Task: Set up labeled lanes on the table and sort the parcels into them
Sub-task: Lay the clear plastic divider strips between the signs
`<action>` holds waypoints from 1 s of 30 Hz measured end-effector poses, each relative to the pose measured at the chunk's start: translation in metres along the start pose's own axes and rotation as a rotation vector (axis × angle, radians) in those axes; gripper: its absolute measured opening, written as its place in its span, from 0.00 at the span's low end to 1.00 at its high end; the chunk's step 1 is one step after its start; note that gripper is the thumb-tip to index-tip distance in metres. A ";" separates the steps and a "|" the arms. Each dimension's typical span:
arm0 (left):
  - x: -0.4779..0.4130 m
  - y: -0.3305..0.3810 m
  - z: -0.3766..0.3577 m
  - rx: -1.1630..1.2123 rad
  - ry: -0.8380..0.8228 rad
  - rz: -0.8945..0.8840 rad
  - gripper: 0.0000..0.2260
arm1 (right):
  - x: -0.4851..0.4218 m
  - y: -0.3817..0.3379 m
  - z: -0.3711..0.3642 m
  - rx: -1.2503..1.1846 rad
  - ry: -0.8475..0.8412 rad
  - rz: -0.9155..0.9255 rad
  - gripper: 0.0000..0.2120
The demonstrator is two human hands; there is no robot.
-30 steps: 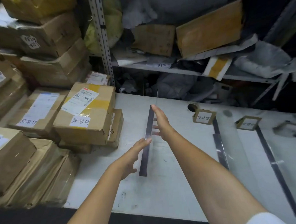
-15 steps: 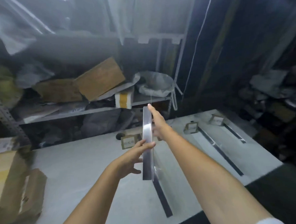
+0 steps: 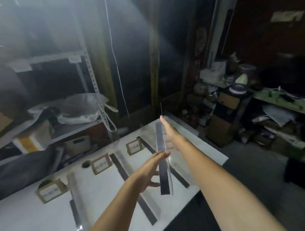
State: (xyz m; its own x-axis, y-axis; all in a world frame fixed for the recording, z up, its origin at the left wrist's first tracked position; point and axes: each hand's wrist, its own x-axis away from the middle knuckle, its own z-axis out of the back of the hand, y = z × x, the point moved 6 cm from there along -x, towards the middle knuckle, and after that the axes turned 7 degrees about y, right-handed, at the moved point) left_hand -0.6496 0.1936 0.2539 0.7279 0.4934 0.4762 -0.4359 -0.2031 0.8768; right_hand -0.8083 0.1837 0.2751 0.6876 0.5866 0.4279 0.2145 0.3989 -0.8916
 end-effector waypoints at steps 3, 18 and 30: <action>-0.031 0.015 -0.041 -0.008 -0.022 -0.006 0.30 | -0.025 0.003 0.044 0.000 0.021 -0.019 0.40; -0.230 0.076 -0.101 0.055 -0.102 0.060 0.33 | -0.210 -0.033 0.121 0.111 0.087 -0.035 0.36; -0.306 0.105 -0.104 0.144 0.107 0.130 0.28 | -0.313 -0.041 0.122 0.217 -0.117 -0.079 0.39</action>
State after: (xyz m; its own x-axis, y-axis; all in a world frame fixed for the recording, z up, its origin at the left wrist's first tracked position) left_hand -0.9732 0.1095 0.1936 0.6070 0.5405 0.5826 -0.4368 -0.3856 0.8127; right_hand -1.1172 0.0696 0.1963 0.5872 0.6201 0.5203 0.1015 0.5813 -0.8073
